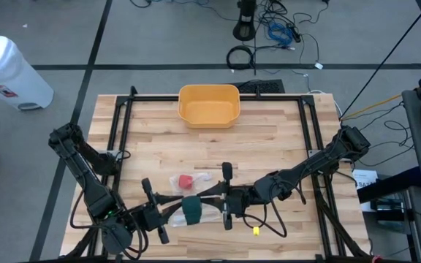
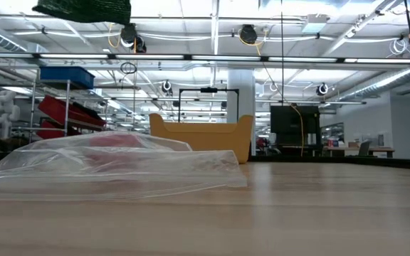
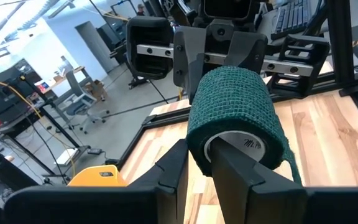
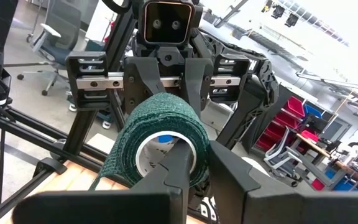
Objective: Roll bandage
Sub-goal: Roll the green bandage
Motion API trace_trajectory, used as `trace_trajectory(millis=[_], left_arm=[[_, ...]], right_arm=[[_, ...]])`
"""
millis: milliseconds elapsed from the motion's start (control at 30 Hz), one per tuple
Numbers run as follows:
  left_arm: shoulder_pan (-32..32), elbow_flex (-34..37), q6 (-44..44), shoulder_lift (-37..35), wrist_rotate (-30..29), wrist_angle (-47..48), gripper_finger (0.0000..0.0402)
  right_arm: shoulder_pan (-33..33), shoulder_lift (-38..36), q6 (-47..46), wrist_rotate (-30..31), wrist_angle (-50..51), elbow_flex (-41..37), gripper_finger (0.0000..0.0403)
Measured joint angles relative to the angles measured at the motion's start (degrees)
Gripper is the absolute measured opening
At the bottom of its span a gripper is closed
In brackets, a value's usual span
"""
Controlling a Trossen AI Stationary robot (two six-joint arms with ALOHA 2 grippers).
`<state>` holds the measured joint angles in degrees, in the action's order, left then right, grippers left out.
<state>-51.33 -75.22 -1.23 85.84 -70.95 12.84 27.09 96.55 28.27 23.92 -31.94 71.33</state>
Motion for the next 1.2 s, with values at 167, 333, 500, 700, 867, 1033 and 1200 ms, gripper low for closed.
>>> trace_trajectory(millis=[167,333,500,700,867,1033,1200], left_arm=[[0.20,0.00,0.82,0.02,0.20,0.01,0.0073],[0.22,0.00,0.30,0.74,0.21,-0.04,0.0077],[0.77,0.00,-0.81,1.87,0.17,-0.46,0.0111],[1.16,0.00,-1.15,1.88,-1.19,-0.47,0.0129],[1.05,0.00,-1.21,1.88,-1.39,-0.45,0.0130],[1.05,0.00,-1.21,1.88,-3.29,-0.42,0.0124],[0.80,0.00,-3.10,1.88,-4.32,-1.37,0.0112]], right_arm=[[0.01,0.00,-0.16,0.00,-0.02,0.00,0.0045],[0.02,0.00,-0.61,-0.03,-0.02,0.00,0.0045],[0.00,0.00,-0.61,-0.03,-0.02,0.00,0.0045],[0.00,0.00,-0.61,-0.02,0.00,0.00,0.0045],[0.00,0.00,-0.59,-0.02,0.00,0.00,0.0045],[0.00,0.00,-0.50,0.00,0.00,0.00,0.0045],[0.00,0.00,-0.41,0.00,0.04,0.00,0.0045]])
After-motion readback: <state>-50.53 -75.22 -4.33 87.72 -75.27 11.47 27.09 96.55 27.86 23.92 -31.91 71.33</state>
